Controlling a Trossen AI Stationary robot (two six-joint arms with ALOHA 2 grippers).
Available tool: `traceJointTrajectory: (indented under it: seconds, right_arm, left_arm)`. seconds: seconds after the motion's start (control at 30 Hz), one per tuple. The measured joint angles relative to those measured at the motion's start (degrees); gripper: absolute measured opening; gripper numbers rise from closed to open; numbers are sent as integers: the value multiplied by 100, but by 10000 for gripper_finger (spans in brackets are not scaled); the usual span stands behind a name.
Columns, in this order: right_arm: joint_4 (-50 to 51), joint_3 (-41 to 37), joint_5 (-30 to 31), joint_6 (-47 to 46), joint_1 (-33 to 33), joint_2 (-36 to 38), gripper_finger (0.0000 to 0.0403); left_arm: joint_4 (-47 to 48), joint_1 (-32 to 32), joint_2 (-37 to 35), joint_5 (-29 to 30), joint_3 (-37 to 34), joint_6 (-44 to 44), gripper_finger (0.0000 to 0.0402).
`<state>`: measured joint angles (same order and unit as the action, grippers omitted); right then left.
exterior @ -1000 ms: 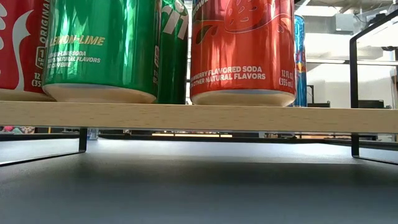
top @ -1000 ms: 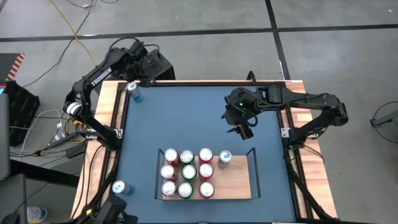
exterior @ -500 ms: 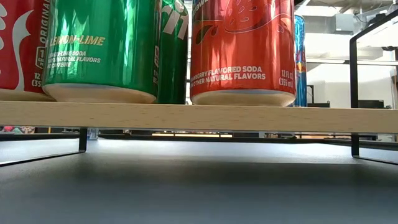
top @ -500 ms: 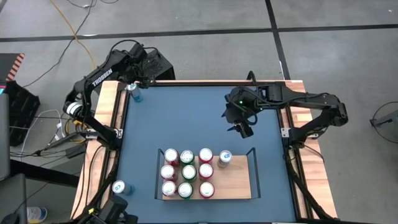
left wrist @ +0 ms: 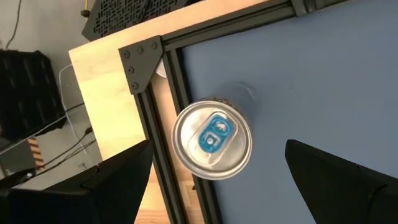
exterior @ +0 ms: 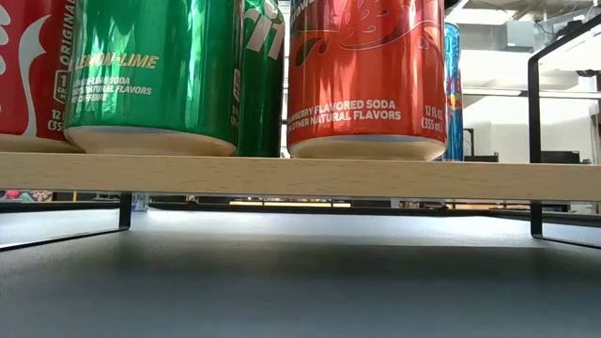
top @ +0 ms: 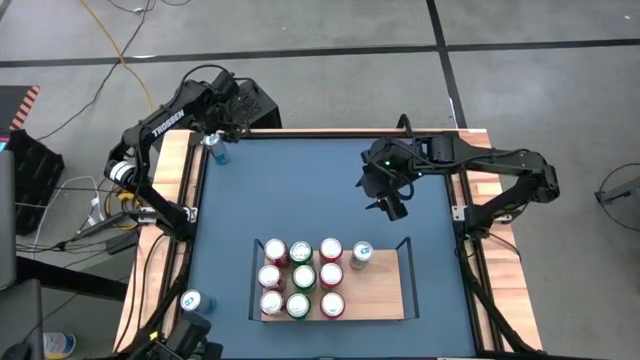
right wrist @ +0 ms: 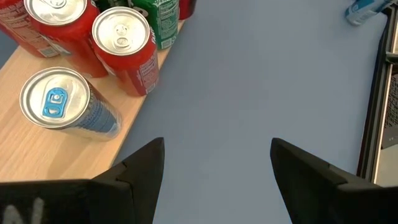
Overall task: Place canned beverage on shelf
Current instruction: Put the top blue soda can on the shelf aligned with the other blue soda can
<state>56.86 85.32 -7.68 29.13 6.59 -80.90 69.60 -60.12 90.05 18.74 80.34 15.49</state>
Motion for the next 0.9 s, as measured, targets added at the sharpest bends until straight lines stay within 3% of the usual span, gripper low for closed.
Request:
traceJointTrajectory:
  seconds: [0.67, 0.9]
  right_arm:
    - [0, 0, 0, -16, 0, 0, 276]
    - [-2, 0, 0, -20, 0, -2, 276]
  left_arm:
    - [-474, 185, -9, 204, -739, -324, 351]
    - [-460, 199, -7, 144, -739, -339, 324]
